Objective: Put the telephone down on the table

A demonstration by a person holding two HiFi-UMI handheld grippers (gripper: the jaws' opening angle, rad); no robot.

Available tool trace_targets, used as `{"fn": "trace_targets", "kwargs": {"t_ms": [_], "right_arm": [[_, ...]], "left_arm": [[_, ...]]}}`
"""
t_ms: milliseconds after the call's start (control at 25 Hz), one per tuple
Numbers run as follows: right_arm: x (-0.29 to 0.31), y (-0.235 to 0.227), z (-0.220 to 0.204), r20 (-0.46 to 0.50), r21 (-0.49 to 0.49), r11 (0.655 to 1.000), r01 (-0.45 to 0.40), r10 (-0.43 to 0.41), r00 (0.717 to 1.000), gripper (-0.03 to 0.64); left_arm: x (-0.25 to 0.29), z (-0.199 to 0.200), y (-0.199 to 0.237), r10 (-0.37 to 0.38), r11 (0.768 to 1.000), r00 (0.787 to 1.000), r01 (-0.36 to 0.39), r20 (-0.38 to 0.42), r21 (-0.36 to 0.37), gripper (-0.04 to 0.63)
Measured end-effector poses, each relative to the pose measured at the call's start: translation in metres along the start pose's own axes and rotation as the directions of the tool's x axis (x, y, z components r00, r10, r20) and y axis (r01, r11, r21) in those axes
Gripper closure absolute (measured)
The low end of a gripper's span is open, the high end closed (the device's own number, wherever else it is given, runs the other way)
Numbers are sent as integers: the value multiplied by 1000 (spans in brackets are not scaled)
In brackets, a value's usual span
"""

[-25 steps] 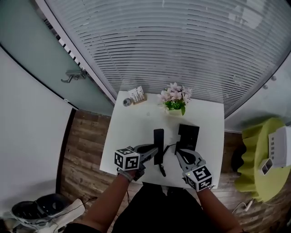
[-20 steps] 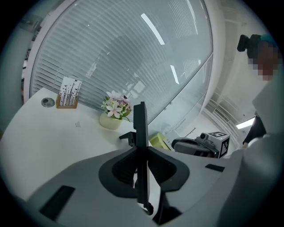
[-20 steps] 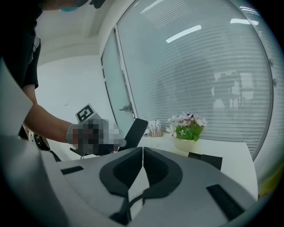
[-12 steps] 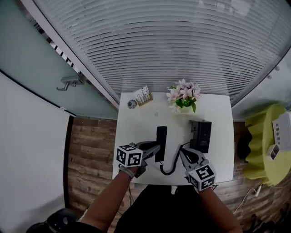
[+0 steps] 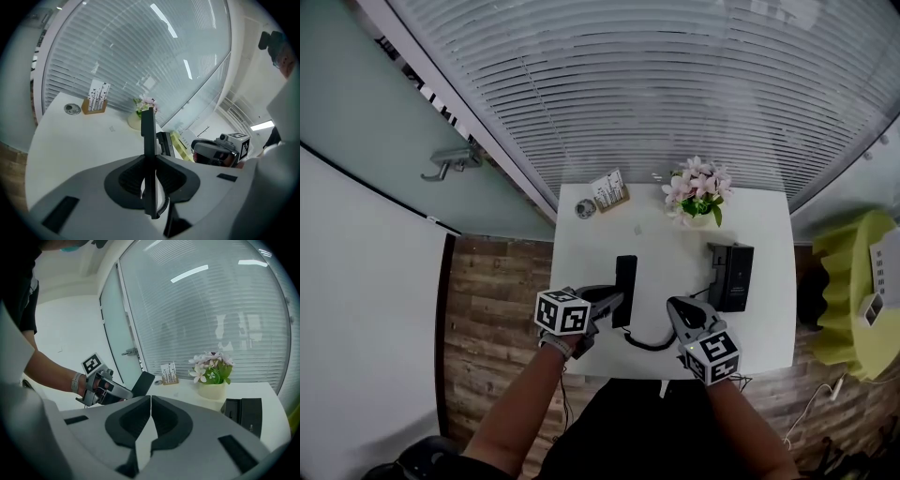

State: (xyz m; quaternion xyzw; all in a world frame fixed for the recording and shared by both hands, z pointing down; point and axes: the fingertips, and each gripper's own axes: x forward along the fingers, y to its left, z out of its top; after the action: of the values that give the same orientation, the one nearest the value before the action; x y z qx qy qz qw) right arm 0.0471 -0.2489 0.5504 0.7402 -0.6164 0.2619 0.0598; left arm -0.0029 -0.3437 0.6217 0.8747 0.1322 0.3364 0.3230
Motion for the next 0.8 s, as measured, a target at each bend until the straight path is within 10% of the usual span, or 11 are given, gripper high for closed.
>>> {"fn": "trace_targets", "kwargs": {"t_ms": [800], "right_arm": [[94,9,-17,-66,39,999,-25,28,997,594]], "left_arm": [[-6,-13,81,60,994,997,-63,-43,-93,518]]}}
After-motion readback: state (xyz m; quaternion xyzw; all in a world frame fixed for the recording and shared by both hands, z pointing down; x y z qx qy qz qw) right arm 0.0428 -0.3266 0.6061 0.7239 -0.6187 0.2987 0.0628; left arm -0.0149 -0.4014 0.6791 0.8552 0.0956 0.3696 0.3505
